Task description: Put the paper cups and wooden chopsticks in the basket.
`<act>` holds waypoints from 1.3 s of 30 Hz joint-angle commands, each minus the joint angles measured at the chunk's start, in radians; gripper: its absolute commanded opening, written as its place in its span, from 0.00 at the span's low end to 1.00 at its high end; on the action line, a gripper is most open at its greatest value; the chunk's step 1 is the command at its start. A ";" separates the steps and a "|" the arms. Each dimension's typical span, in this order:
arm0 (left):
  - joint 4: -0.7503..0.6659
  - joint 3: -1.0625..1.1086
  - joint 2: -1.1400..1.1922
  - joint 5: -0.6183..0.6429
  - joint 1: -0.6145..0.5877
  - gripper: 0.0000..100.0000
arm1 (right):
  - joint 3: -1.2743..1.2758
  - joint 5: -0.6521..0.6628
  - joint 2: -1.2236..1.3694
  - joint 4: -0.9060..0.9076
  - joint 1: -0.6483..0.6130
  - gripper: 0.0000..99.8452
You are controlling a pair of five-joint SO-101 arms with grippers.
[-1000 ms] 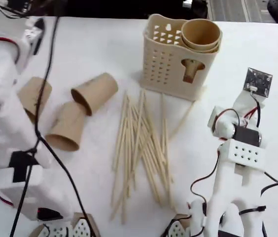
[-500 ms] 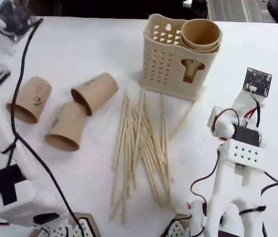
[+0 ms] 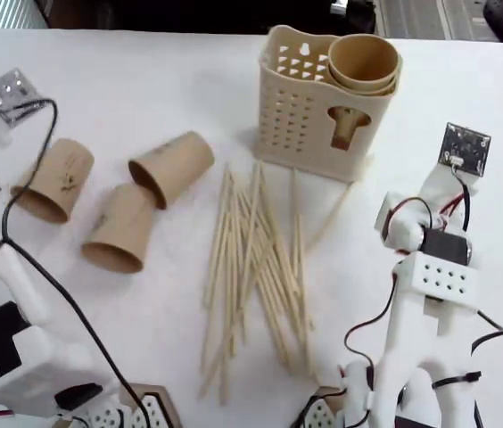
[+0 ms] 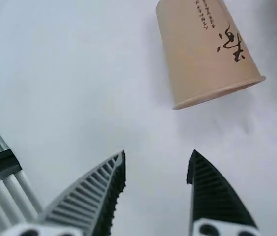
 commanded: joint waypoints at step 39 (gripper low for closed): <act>-0.715 0.723 -0.429 0.419 0.180 0.02 | 0.025 0.009 -0.021 -0.061 -0.035 0.02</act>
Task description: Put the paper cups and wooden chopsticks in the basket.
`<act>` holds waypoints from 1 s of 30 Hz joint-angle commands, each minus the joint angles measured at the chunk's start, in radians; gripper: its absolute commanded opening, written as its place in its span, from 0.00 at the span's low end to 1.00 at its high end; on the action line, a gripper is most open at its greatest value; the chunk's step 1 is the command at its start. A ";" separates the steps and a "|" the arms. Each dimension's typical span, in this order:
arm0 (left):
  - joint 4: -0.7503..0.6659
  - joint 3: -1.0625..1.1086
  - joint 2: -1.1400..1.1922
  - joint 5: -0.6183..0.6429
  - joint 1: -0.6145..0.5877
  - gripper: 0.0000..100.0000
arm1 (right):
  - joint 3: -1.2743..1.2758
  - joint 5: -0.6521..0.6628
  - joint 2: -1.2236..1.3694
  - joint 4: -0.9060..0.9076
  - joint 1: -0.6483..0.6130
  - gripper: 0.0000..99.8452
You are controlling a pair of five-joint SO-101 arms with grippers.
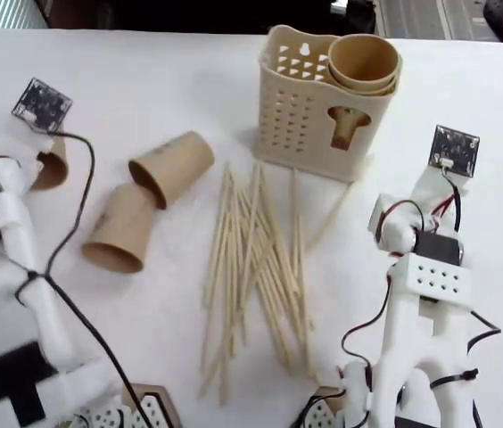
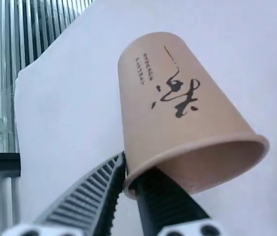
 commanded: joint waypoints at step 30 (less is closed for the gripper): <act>0.321 -0.721 -0.117 0.686 0.911 0.02 | -0.008 0.009 -0.021 -0.016 -0.007 0.02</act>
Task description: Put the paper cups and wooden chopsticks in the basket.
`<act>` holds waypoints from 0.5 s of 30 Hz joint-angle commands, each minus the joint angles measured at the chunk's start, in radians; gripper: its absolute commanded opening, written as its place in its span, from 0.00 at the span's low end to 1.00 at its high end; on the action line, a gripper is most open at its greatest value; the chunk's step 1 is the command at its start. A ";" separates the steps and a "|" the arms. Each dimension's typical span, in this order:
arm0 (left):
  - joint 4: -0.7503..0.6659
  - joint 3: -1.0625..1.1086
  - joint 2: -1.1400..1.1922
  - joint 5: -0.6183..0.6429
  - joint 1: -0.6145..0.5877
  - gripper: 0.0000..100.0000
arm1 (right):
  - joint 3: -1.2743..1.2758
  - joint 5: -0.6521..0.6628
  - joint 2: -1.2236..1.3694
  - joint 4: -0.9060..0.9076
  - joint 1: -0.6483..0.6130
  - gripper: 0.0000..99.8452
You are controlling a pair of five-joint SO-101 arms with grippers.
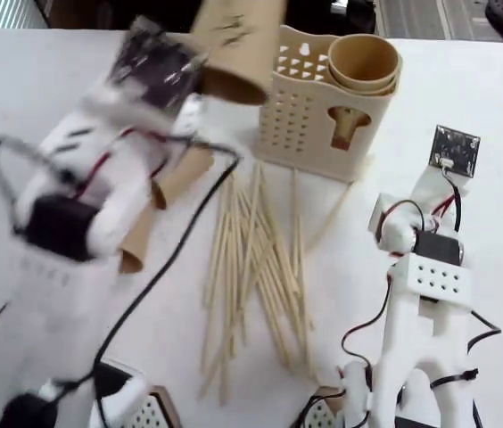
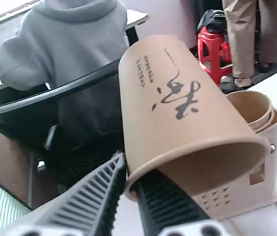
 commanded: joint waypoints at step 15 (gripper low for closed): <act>0.273 -1.123 1.009 0.183 0.232 0.03 | -0.011 0.009 -0.021 -0.016 -0.007 0.02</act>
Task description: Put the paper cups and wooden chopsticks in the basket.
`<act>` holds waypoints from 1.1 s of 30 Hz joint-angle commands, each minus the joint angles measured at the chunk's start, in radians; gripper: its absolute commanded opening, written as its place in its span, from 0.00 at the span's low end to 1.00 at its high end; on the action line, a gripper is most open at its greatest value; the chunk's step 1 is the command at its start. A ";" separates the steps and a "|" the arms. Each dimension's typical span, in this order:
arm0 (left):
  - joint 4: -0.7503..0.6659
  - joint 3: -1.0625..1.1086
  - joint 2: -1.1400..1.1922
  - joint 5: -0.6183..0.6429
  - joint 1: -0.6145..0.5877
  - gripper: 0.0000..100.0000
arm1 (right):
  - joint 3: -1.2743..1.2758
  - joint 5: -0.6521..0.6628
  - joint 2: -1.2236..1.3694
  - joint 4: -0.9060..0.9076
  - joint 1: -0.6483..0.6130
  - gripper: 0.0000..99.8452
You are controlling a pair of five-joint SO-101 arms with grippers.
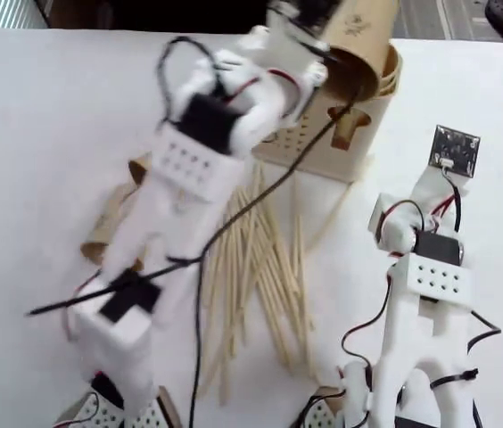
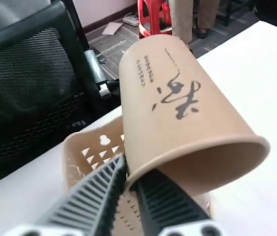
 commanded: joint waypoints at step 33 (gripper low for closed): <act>0.081 -0.621 0.306 0.115 0.021 0.20 | -0.011 0.054 -0.021 -0.016 -0.004 0.02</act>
